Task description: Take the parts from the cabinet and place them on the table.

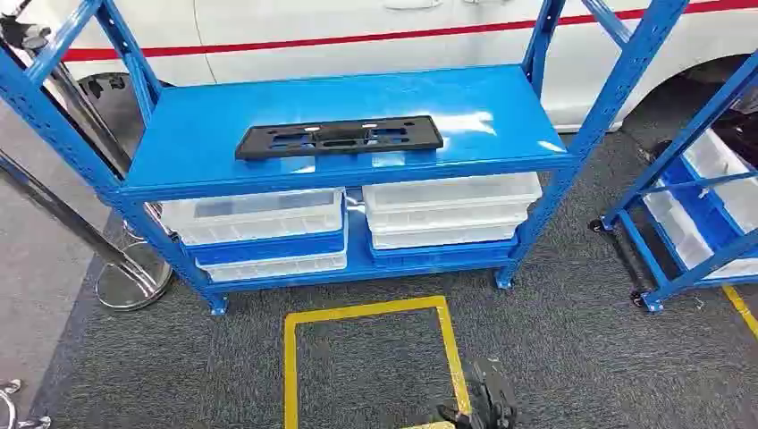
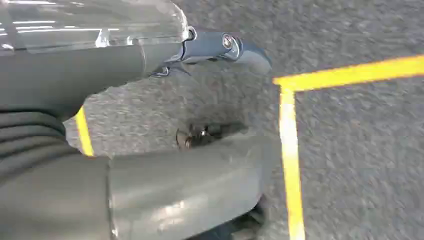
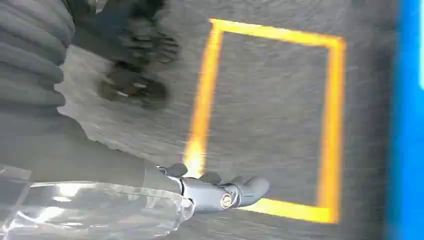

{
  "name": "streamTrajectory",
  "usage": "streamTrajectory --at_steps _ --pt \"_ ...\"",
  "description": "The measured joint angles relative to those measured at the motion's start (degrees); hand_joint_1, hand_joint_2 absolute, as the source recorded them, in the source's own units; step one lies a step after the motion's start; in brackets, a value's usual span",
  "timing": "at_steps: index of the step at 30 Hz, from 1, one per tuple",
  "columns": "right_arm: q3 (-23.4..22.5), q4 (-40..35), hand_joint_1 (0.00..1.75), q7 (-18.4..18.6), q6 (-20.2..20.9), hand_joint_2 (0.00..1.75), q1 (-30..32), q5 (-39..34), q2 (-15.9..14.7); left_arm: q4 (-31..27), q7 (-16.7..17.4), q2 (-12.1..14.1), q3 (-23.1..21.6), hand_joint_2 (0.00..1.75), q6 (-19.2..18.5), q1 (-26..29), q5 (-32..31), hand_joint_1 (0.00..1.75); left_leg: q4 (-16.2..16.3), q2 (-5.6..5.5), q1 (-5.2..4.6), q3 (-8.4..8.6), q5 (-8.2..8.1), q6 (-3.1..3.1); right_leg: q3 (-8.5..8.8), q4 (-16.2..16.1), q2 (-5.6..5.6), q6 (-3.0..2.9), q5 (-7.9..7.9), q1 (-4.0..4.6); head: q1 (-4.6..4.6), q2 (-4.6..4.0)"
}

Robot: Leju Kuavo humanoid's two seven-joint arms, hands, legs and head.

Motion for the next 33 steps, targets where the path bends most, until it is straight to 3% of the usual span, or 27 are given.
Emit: streamTrajectory --at_steps 1,4,6,7,9,10,11,12,14,15,16,19,20,21,22,24,25,26,27,30,31,33 --pt "0.88 -0.24 0.0 -0.33 -0.66 1.75 -1.2 1.12 0.39 0.24 -0.2 -0.11 0.69 0.0 -0.26 -0.39 -0.63 0.0 -0.93 -0.08 -0.34 0.3 -0.09 0.33 -0.31 0.35 0.05 0.43 0.01 0.32 0.02 0.0" --pt "3.94 -1.07 0.0 -0.74 -3.26 1.75 -3.57 5.01 1.27 0.65 -0.72 -0.55 2.07 0.0 -0.87 -0.67 -2.02 0.0 -0.67 -0.16 -0.55 -0.17 0.23 1.15 -0.43 -0.15 0.03 1.33 0.51 0.21 0.0 0.0" --pt "6.02 -1.96 0.0 -0.74 -5.41 1.75 -4.73 7.96 1.55 0.87 -1.0 -0.94 2.68 0.0 -1.18 -0.89 -2.79 0.0 -1.62 -0.05 -0.19 0.11 0.92 2.16 -0.93 1.24 -0.01 1.88 -0.76 -0.01 0.04 0.0" --pt "6.91 -2.36 0.0 -0.65 -6.41 1.75 -5.37 9.4 1.7 0.98 -1.14 -1.01 3.08 0.0 -1.35 -1.18 -3.1 0.0 -1.63 -0.01 -0.21 -0.02 0.98 2.68 -2.53 4.59 -0.04 1.97 -2.93 0.02 0.04 0.0" --pt "8.58 -3.47 0.0 -0.31 -8.43 1.75 -6.15 12.9 1.9 1.16 -1.31 -1.11 3.65 0.0 -1.57 -1.58 -3.67 0.0 -1.6 0.0 -0.37 -0.16 0.99 2.82 -6.86 13.6 -0.04 2.24 -6.98 0.0 0.02 0.0" --pt "9.16 -4.09 0.0 -0.11 -9.29 1.75 -6.3 14.65 2.03 1.22 -1.44 -1.22 3.84 0.0 -1.68 -1.67 -4.06 0.0 -1.56 -0.01 -0.46 -0.17 0.95 2.88 -8.64 17.13 -0.05 2.31 -7.75 0.01 0.04 0.0" --pt "9.63 -4.78 0.0 0.22 -10.11 1.75 -6.39 16.38 2.12 1.29 -1.51 -1.27 4.1 0.0 -1.79 -1.76 -4.28 0.0 -1.51 -0.05 -0.48 -0.12 0.94 2.89 -9.01 17.69 -0.05 2.28 -7.11 0.01 0.02 0.0" --pt "10.09 -5.52 0.0 0.48 -10.86 1.75 -6.52 18.17 2.23 1.42 -1.57 -1.35 4.37 0.0 -1.88 -1.83 -4.61 0.0 -1.48 -0.1 -0.51 -0.03 0.89 2.91 -8.25 15.88 -0.05 2.17 -5.31 0.01 0.04 0.0" --pt "10.84 -7.4 0.0 0.94 -12.49 1.75 -7.18 22.02 2.47 1.59 -1.66 -1.64 4.67 0.0 -2.16 -2.02 -5.2 0.0 -1.25 -0.17 -0.59 0.16 0.69 2.69 -3.77 6.11 -0.06 1.51 0.25 0.09 0.02 0.0" --pt "11.04 -8.02 0.0 1.12 -13.01 1.75 -7.48 23.22 2.49 1.62 -1.66 -1.79 4.72 0.0 -2.18 -2.08 -5.27 0.0 -1.2 -0.17 -0.62 0.16 0.6 2.59 -2.22 2.73 -0.08 1.14 1.7 0.18 0.04 0.0" --pt "11.56 -9.26 0.0 1.51 -14.13 1.75 -8.19 25.75 2.58 1.77 -1.73 -2.03 4.98 0.0 -2.21 -2.35 -5.66 0.0 -0.74 -0.12 -1.09 -0.2 0.34 2.15 -1.35 0.35 -0.15 0.82 0.91 0.6 0.02 0.0" --pt "12.59 -12.24 0.0 2.32 -16.31 1.75 -8.73 31.5 2.82 2.01 -1.81 -2.32 5.53 0.0 -2.36 -2.82 -6.45 0.0 -1.19 0.03 -0.84 -0.22 0.61 1.36 -1.68 0.41 0.07 0.58 0.93 0.75 0.0 0.0" --pt "12.85 -13.01 0.0 2.58 -16.79 1.75 -8.85 33.01 2.86 2.03 -1.86 -2.36 5.64 0.0 -2.38 -3.02 -6.56 0.0 -1.12 0.02 -1.16 -0.16 0.5 1.05 -1.53 -0.1 0.13 0.19 1.19 0.18 0.0 0.0" --pt "13.16 -14.1 0.0 2.8 -17.55 1.75 -9.01 35.13 3.12 2.03 -1.9 -2.36 5.79 0.0 -2.4 -3.06 -6.75 0.0 -0.12 -0.1 -0.85 -0.54 -0.42 0.72 -1.24 -0.46 0.0 -0.1 1.38 0.05 0.0 0.0" --pt "13.35 -15.04 0.0 3.04 -18.25 1.75 -9.31 36.88 3.3 2.05 -1.97 -2.38 5.92 0.0 -2.56 -3.2 -7.04 0.0 2.44 -0.11 -0.79 -1.74 -2.26 0.51 -1.29 -0.5 -0.09 -0.48 1.42 -0.02 -0.02 0.0" --pt "13.96 -16.94 0.0 3.63 -19.69 1.75 -9.78 40.72 3.58 2.23 -1.97 -2.43 6.12 0.0 -2.78 -3.42 -7.61 0.0 11.3 -0.09 -0.49 -5.88 -6.43 0.04 -1.41 -0.43 -0.08 -0.68 1.4 0.06 0.0 0.0" --pt "14.25 -17.75 0.0 3.89 -20.37 1.75 -9.86 42.51 3.6 2.36 -1.97 -2.49 6.2 0.0 -2.86 -3.44 -7.67 0.0 15.02 -0.09 -0.4 -7.67 -7.57 -0.16 -1.43 -0.36 -0.09 -0.72 1.37 0.08 0.0 0.0" --pt "14.51 -18.7 0.0 4.13 -20.96 1.75 -9.87 44.59 3.63 2.45 -1.97 -2.56 6.36 0.0 -2.91 -3.44 -7.86 0.0 16.66 -0.08 -0.3 -8.53 -7.4 -0.29 -1.43 -0.26 -0.09 -0.73 1.33 0.08 0.0 0.0" --pt "14.71 -19.56 0.0 4.53 -21.64 1.75 -9.87 46.38 3.63 2.51 -1.97 -2.62 6.44 0.0 -2.97 -3.46 -8.26 0.0 15.31 -0.08 -0.19 -8.01 -5.83 -0.37 -1.42 -0.16 -0.06 -0.69 1.25 0.06 0.0 0.0" --pt "15.08 -22.66 0.0 5.48 -23.88 1.75 -10.28 52.11 3.97 2.53 -1.94 -2.73 6.7 0.0 -3.12 -3.93 -8.85 0.0 1.78 -0.07 0.07 -1.81 1.48 -0.17 -1.28 0.3 0.16 -0.21 0.92 -0.02 0.0 0.0" --pt "15.12 -23.71 0.0 5.77 -24.82 1.75 -10.63 54.14 4.04 2.62 -1.86 -2.91 6.9 0.0 -3.23 -4.29 -9.16 0.0 -0.04 -0.17 -0.29 -0.95 0.54 0.02 -1.56 0.51 0.19 0.13 0.81 0.4 -0.02 0.0" --pt "15.17 -25.6 0.0 6.3 -26.05 1.75 -10.83 57.79 4.11 2.73 -1.62 -3.19 7.08 0.0 -3.26 -4.66 -9.64 0.0 -0.41 -0.3 -0.38 -1.17 0.68 0.62 -1.84 0.49 0.18 0.66 1.05 0.36 0.0 0.0"
